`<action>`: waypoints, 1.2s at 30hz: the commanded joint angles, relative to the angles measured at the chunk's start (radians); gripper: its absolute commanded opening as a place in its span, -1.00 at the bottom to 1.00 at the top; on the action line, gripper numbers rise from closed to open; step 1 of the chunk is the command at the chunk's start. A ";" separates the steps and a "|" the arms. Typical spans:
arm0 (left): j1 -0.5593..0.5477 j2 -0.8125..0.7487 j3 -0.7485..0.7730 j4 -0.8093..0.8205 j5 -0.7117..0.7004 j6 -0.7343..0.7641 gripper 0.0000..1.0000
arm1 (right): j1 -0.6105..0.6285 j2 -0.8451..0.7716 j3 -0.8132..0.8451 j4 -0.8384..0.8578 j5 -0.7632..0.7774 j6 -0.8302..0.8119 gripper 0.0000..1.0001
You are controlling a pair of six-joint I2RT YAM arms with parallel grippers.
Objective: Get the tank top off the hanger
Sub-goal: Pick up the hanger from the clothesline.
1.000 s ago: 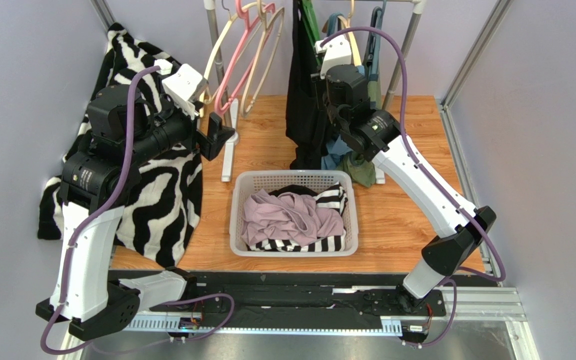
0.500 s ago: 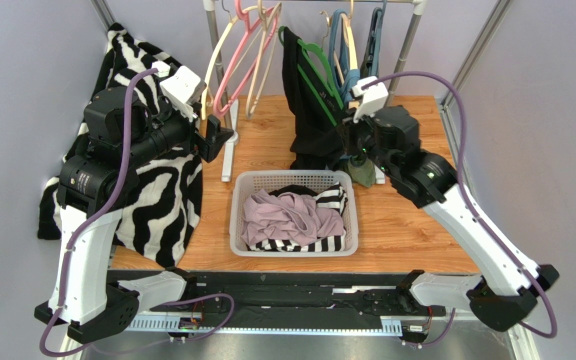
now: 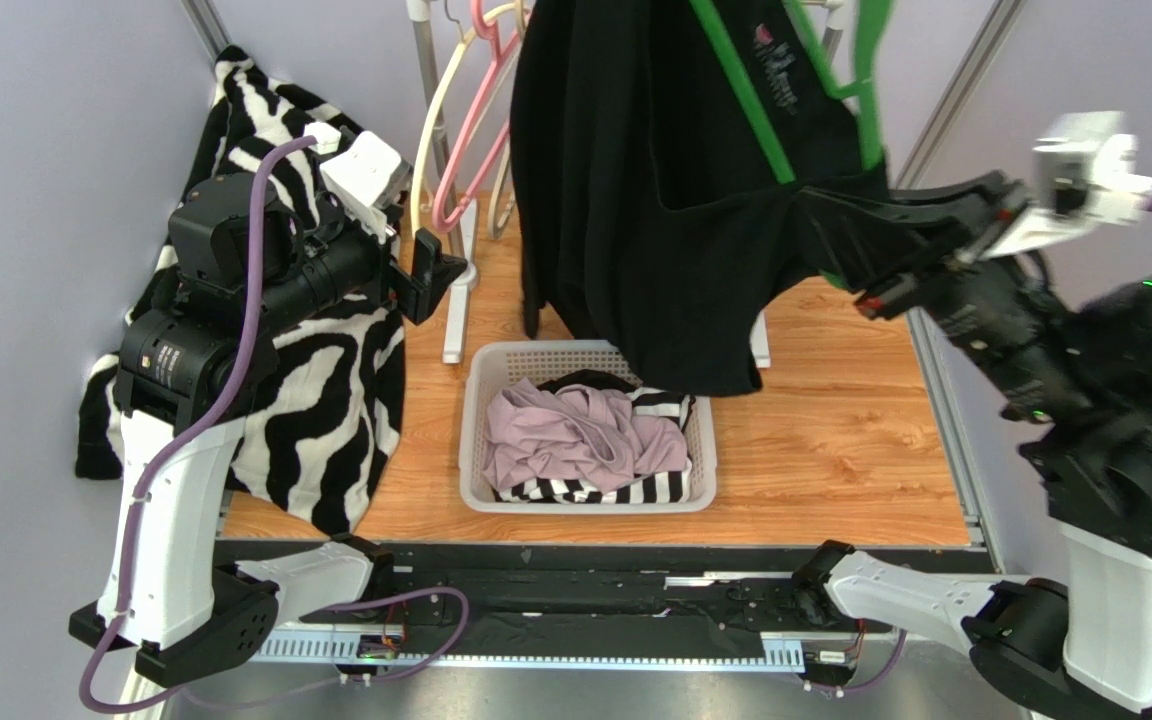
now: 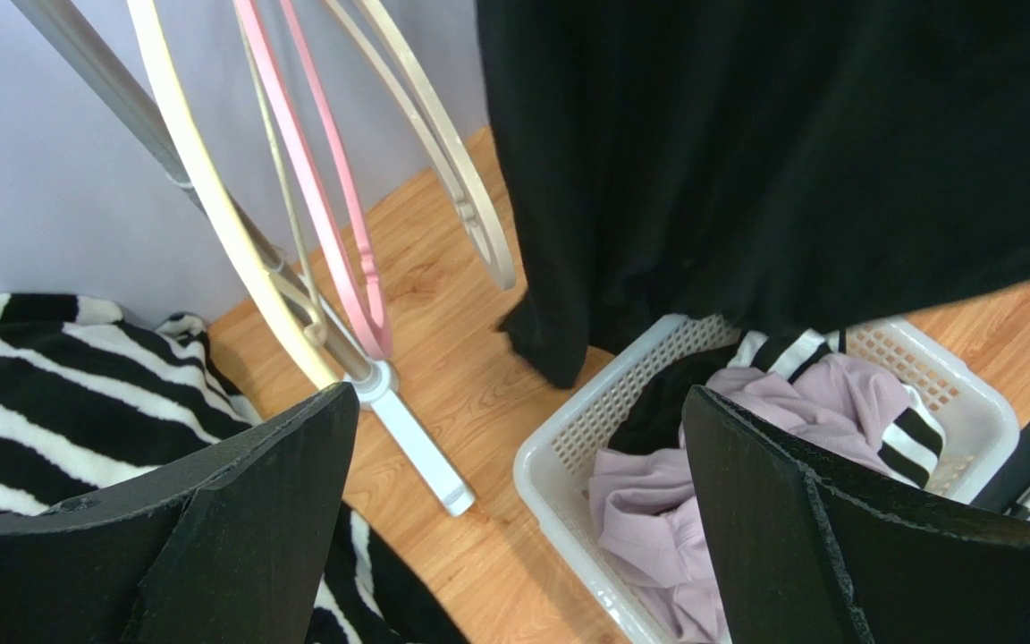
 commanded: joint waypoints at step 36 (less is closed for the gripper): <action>0.024 -0.034 -0.014 0.019 0.042 0.008 0.98 | 0.005 0.092 0.311 0.294 -0.226 0.013 -1.00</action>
